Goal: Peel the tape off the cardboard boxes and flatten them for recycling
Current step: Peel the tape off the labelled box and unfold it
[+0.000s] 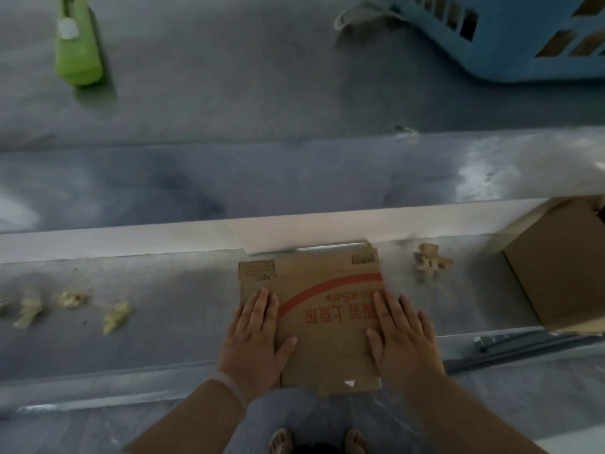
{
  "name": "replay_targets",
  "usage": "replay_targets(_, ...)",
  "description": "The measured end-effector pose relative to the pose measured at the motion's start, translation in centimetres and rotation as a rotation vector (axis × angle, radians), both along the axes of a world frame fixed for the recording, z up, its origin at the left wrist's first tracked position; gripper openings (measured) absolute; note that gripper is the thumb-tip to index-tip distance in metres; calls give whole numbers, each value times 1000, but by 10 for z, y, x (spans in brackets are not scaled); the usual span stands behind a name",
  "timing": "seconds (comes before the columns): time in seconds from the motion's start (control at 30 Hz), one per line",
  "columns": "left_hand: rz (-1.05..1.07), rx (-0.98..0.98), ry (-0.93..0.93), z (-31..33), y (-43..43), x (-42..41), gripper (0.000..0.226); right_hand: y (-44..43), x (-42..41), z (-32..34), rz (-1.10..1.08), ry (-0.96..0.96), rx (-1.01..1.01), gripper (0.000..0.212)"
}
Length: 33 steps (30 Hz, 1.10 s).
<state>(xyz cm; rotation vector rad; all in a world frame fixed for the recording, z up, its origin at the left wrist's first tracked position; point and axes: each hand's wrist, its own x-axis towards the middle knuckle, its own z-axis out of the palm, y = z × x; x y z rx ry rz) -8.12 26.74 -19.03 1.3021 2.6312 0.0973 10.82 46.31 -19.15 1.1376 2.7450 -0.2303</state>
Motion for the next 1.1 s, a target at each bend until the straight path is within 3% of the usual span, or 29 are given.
replay_targets(0.17,55,180,-80,6,-22,-11,68,-1,-1,18,-9,23,-26,65)
replay_targets(0.3,358,291,-27,15,-42,6,57,-6,6,31,-236,295,-232,53)
replay_targets(0.37,492,390,-151,18,-47,17,53,-10,13,33,-367,387,-351,44)
replay_targets(0.47,667,469,-383,17,-50,33,53,-13,25,32,-469,348,-474,45)
replay_targets(0.6,787,289,-593,11,-61,48,47,-12,42,27,-428,318,-541,39)
replay_targets(0.67,775,261,-566,9,-76,56,39,-15,42,29,-371,321,-549,35)
replay_targets(0.83,848,406,-445,31,-132,57,30,-52,11,46,-262,407,-568,28)
replay_targets(1.1,1008,594,-302,82,-268,-4,25,-167,-106,83,1,458,-602,27)
